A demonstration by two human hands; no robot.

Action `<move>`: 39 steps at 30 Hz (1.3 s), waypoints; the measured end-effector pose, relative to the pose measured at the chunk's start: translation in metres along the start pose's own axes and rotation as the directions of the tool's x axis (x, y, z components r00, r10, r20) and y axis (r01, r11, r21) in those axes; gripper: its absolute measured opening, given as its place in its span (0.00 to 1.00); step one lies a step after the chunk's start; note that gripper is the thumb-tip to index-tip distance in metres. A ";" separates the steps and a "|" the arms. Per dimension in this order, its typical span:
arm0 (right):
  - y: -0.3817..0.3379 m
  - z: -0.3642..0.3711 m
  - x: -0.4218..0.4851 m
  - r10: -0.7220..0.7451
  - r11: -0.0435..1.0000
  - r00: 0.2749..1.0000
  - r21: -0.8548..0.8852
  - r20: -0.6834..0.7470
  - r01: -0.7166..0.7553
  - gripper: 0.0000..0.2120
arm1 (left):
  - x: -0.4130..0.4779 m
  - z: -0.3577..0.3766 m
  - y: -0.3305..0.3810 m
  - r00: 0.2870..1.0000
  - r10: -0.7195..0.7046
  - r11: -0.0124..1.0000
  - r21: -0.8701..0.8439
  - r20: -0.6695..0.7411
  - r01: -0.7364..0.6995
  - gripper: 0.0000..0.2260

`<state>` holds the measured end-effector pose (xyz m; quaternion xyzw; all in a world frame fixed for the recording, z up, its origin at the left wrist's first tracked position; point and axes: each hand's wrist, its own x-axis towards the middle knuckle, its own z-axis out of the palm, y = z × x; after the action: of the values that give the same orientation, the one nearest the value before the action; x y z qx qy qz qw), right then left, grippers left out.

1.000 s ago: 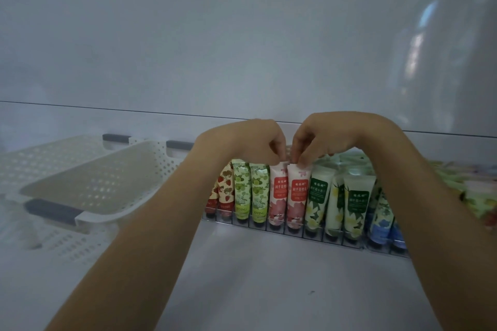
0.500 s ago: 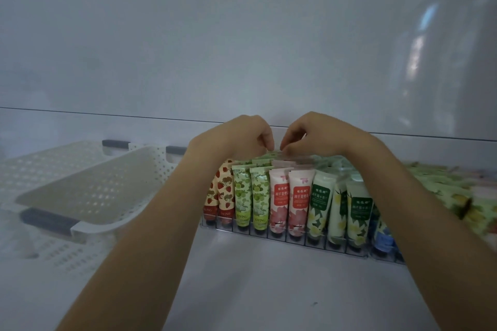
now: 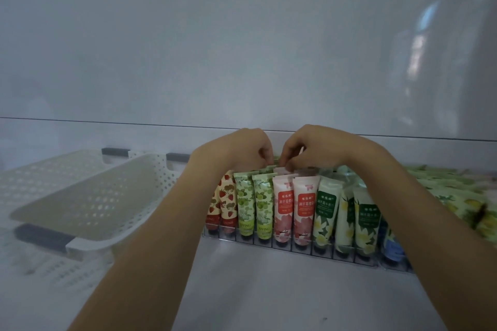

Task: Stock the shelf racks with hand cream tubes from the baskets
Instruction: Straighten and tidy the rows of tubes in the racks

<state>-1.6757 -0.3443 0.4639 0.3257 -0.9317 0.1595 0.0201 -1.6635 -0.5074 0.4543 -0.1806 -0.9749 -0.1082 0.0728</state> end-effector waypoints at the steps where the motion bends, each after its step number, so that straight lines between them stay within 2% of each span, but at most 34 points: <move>1: 0.001 -0.002 -0.001 0.002 1.000 1.000 0.015 -0.010 -0.002 0.09 | 0.000 0.000 0.000 1.000 0.003 1.000 -0.005 -0.011 -0.003 0.09; 4: 0.007 -0.012 -0.005 0.023 0.999 1.000 0.025 -0.021 -0.022 0.06 | 0.000 -0.001 0.003 0.997 0.027 0.998 -0.047 -0.067 -0.030 0.10; 6: 0.010 -0.016 -0.007 0.046 0.999 0.999 -0.018 0.024 -0.045 0.04 | 0.000 -0.001 0.007 0.995 0.062 0.996 -0.056 -0.083 -0.067 0.10; 9: 0.011 -0.014 -0.007 0.092 0.994 0.992 -0.060 0.088 -0.087 0.03 | 0.001 0.001 0.012 0.994 0.103 0.993 -0.053 -0.036 -0.105 0.10; 15: 0.009 -0.012 -0.005 0.116 0.992 0.989 -0.062 0.093 -0.110 0.02 | 0.002 0.000 0.011 0.995 0.093 0.994 -0.050 -0.023 -0.094 0.10; 17: 0.010 -0.015 -0.006 0.091 0.996 0.995 -0.028 0.048 -0.090 0.02 | 0.003 0.000 0.010 0.995 0.094 0.994 -0.056 -0.045 -0.096 0.11; 21: 0.016 -0.014 -0.001 0.064 0.997 0.977 0.058 -0.201 -0.054 0.04 | 0.005 -0.002 0.002 0.987 0.042 0.998 -0.033 -0.155 -0.048 0.13; 23: 0.017 -0.007 0.003 0.072 0.997 0.969 0.053 -0.235 -0.061 0.04 | 0.005 0.000 -0.002 0.980 0.015 1.000 -0.021 -0.199 -0.019 0.14; 29: 0.017 0.009 0.012 0.115 0.993 0.979 0.057 -0.171 -0.106 0.03 | 0.008 0.009 -0.007 0.989 0.013 1.000 -0.025 -0.144 -0.017 0.14; 34: 0.016 0.011 0.014 0.149 0.986 0.978 0.103 -0.148 -0.135 0.07 | 0.009 0.011 -0.006 0.993 0.036 0.999 -0.029 -0.117 -0.040 0.14; 39: 0.013 0.015 0.017 0.133 0.991 0.982 0.043 -0.135 -0.128 0.05 | 0.006 0.007 -0.007 0.995 0.034 0.996 -0.083 -0.090 -0.042 0.11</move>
<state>-1.6958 -0.3492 0.4481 0.2525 -0.9446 0.1986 0.0680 -1.6729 -0.5105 0.4477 -0.1971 -0.9616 -0.1559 0.1100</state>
